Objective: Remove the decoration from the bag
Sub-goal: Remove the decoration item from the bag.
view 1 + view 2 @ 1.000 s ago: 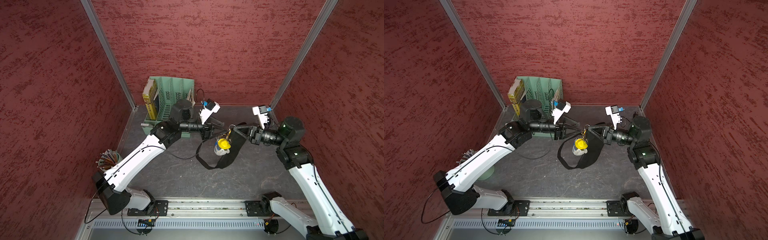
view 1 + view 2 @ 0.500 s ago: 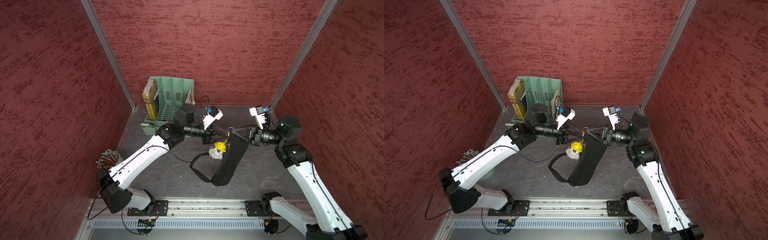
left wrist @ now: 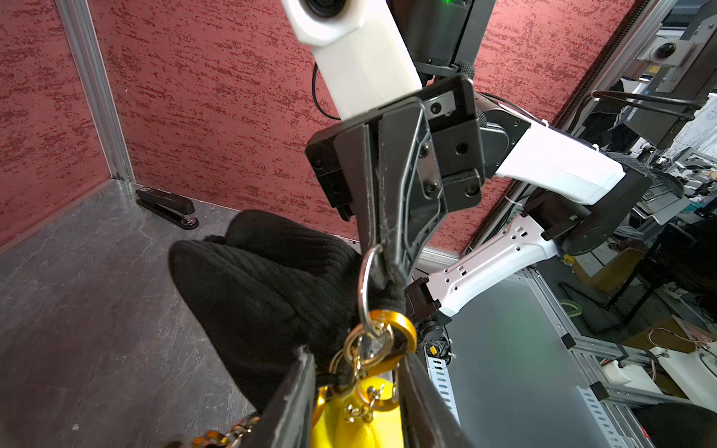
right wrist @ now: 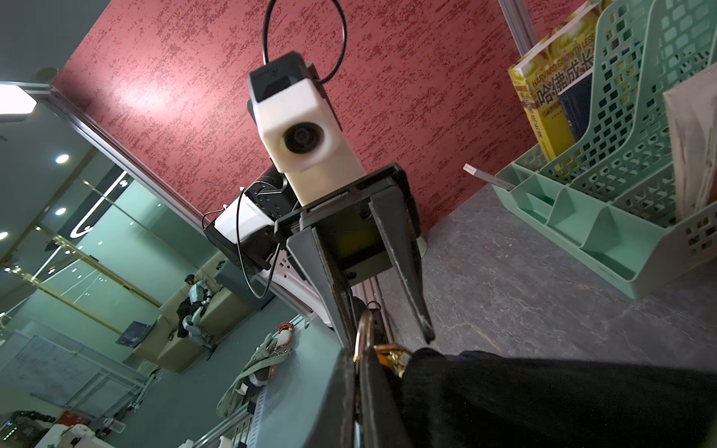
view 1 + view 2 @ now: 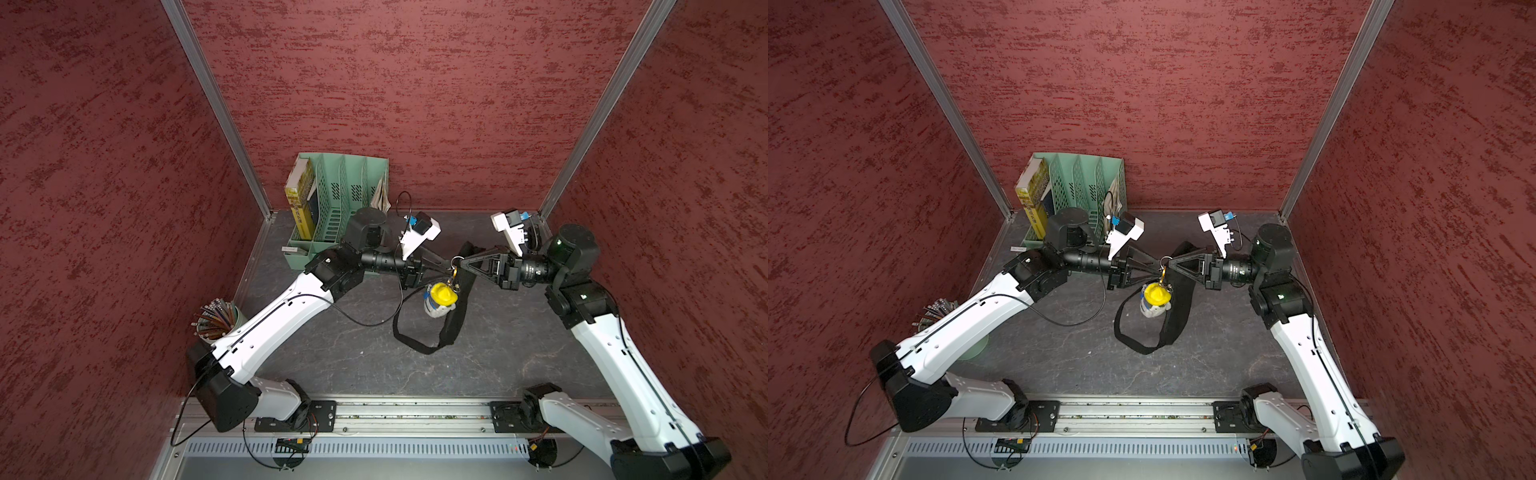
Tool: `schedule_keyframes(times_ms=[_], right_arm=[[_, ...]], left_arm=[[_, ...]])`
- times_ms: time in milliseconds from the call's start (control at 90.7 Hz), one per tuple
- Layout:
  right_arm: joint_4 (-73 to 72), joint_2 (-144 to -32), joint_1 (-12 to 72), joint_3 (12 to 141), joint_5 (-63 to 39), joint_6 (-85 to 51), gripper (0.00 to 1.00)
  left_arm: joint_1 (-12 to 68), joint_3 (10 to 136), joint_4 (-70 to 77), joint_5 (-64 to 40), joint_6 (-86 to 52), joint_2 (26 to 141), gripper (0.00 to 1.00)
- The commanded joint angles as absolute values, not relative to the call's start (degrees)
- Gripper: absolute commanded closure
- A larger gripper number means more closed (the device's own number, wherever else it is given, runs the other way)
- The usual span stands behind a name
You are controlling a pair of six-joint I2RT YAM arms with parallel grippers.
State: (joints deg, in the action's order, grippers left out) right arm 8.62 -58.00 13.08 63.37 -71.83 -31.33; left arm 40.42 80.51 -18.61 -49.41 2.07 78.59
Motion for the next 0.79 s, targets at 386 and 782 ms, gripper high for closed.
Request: schedule_keyframes(times_ms=[386, 782], right_arm=[[5.8, -58.2, 14.3, 66.9, -75.1, -29.8, 1.0], [7.4, -58.0, 14.7, 66.9, -75.1, -28.5, 1.0]], left_arm=[[42.9, 80.0, -18.3, -52.6, 4.1, 79.0, 0.65], [43.1, 80.4, -18.5, -48.7, 4.7, 77.9, 0.96]])
